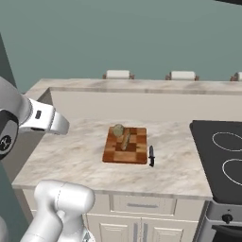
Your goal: Retrieve the sausage and cheese from the fridge and place them on the cutting board on the counter.
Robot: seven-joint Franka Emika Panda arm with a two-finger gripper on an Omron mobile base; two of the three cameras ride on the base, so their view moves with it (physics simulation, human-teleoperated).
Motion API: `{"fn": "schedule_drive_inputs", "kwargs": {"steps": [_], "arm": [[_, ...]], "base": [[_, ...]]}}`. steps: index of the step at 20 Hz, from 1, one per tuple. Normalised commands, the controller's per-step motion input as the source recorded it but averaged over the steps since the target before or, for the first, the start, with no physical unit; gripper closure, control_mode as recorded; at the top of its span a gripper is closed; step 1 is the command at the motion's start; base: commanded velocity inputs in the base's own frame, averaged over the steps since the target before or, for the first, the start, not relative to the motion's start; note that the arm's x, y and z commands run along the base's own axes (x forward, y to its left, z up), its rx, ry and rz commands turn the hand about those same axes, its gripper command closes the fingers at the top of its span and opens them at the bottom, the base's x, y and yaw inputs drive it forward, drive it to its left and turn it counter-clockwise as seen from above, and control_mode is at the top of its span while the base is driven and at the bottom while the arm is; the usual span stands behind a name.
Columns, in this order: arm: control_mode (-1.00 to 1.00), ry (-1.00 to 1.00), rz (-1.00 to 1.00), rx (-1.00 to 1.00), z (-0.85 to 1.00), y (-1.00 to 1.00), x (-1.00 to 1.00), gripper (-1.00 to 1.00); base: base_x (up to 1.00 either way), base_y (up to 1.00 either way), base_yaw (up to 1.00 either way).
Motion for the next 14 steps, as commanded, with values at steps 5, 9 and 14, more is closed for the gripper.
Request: {"fn": "schedule_drive_inputs", "kwargs": {"steps": [5,9,14], "arm": [[1.00,0.00,0.00,0.00,0.00,0.00,0.00,-1.00],[1.00,0.00,0.00,0.00,0.00,0.00,0.00,-1.00],[1.00,0.00,0.00,0.00,0.00,0.00,0.00,-1.00]], "base": [[-0.30,-0.34,0.00],[-0.75,-0.58,0.00],[-0.34,-0.70,0.00]]}}
